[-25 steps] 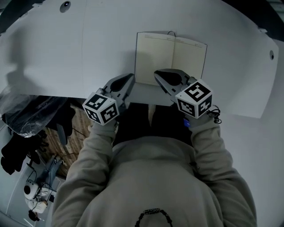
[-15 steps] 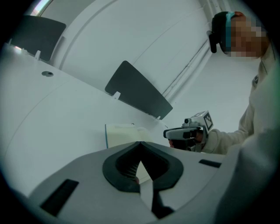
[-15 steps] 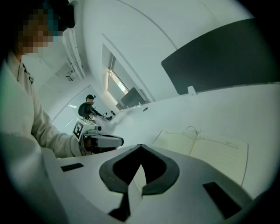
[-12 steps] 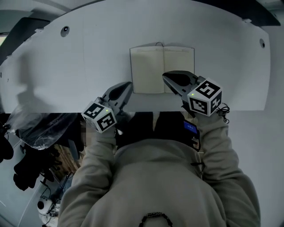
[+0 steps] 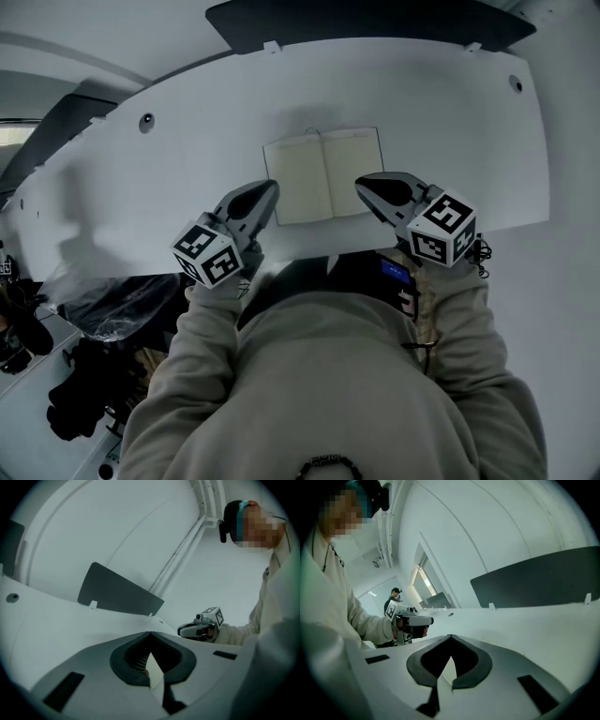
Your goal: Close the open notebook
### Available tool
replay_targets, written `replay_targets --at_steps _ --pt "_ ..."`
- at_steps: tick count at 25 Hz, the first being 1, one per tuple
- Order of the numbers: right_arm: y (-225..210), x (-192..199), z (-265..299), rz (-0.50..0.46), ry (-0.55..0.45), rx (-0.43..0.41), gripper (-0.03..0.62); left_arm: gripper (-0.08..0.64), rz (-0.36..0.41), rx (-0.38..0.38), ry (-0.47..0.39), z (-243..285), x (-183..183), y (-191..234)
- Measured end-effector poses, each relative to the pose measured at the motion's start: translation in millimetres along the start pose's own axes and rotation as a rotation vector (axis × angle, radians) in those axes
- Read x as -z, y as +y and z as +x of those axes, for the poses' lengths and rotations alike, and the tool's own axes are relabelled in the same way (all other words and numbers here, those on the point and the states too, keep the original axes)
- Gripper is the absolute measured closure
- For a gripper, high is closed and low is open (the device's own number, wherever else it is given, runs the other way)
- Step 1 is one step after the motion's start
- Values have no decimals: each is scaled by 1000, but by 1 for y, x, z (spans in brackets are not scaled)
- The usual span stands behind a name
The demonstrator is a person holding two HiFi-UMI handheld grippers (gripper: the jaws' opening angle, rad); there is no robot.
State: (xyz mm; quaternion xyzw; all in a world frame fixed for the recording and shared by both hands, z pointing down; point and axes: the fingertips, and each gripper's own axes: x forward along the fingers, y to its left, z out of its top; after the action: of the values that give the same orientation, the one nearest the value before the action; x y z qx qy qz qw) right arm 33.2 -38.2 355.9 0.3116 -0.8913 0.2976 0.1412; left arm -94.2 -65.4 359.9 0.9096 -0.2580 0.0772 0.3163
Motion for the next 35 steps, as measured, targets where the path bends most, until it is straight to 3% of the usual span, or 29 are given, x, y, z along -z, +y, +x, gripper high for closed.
replay_targets --at_steps 10,26,35 --pt "15 -38 -42 -76 -118 68 572 567 142 73 -39 11 -48 -35" --pt "54 -85 -77 -198 -127 87 572 566 199 125 -94 11 -82 -86" --pt "44 -97 -90 -195 -165 118 572 567 208 68 -111 5 -95 -85"
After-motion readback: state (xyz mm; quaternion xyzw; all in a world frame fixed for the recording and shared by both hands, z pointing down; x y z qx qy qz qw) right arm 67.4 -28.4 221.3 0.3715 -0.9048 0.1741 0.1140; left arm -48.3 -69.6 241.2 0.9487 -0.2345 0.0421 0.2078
